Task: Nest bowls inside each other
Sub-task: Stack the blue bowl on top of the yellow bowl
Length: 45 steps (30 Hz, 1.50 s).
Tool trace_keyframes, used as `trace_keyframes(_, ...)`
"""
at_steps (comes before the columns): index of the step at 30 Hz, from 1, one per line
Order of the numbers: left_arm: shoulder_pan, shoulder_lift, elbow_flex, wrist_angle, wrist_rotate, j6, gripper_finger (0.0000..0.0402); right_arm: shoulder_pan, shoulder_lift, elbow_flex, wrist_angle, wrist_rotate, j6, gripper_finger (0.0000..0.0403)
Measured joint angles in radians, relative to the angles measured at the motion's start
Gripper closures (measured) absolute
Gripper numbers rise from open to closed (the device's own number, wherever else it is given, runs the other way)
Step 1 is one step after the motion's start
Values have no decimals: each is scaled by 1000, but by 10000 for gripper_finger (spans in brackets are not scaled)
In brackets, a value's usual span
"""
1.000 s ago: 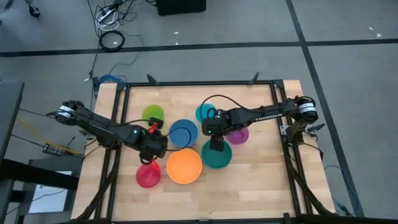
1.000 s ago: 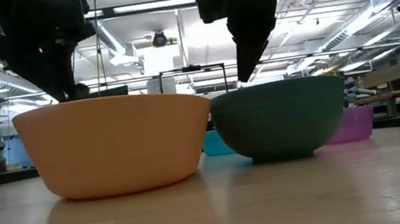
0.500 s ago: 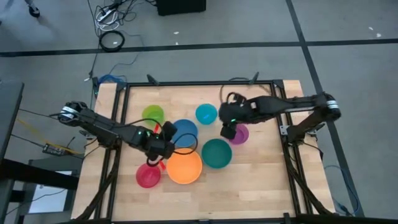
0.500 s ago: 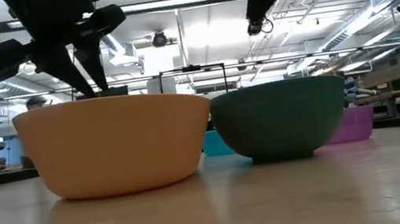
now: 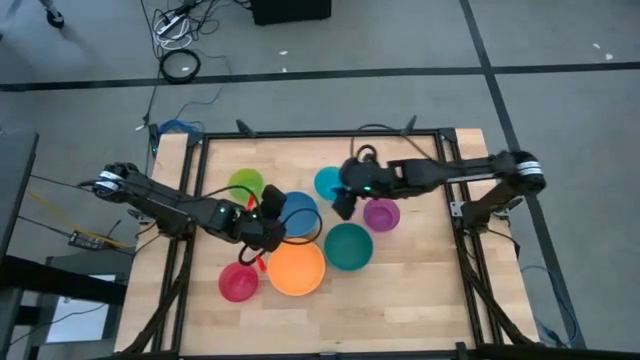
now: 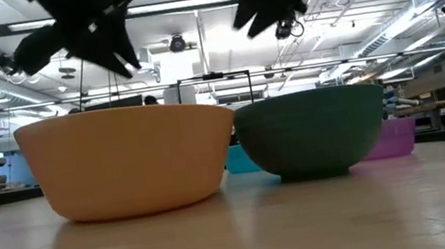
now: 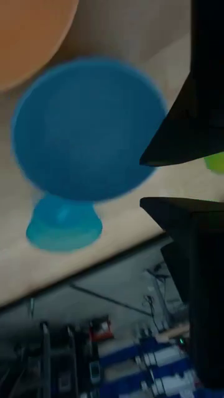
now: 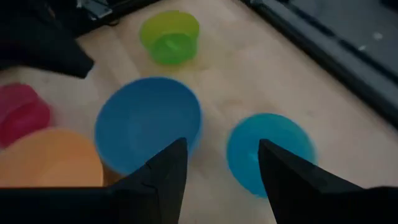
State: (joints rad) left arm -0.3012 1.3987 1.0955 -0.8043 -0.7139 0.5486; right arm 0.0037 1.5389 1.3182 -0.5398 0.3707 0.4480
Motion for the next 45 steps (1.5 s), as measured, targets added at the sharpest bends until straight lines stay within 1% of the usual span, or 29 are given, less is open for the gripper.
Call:
trace_keyframes(3,2,0,45,0,-22,9,302,-50,84,0,86,-100,16,218)
trace_keyframes(5,2,0,76,-2,-30,18,302,-81,140,5,102,-158,30,218)
trace_keyframes(10,5,0,148,-9,-48,24,302,-121,250,24,99,-232,45,218)
trace_keyframes(15,6,0,196,-10,-63,24,302,-123,297,30,107,-276,50,218)
trace_keyframes(18,6,0,219,-12,-84,24,302,-116,297,31,115,-279,64,218)
trace_keyframes(23,6,0,240,-9,-89,24,302,-102,318,32,125,-270,74,218)
trace_keyframes(32,6,0,243,-10,-90,9,302,-78,393,32,147,-270,84,218)
trace_keyframes(40,6,0,243,-10,-90,-4,302,-78,425,32,202,-269,83,218)
trace_keyframes(43,6,0,243,-9,-90,-4,302,-80,425,32,211,-258,82,234)
trace_keyframes(45,6,-1,243,-9,-90,-5,302,-84,425,32,212,-256,78,263)
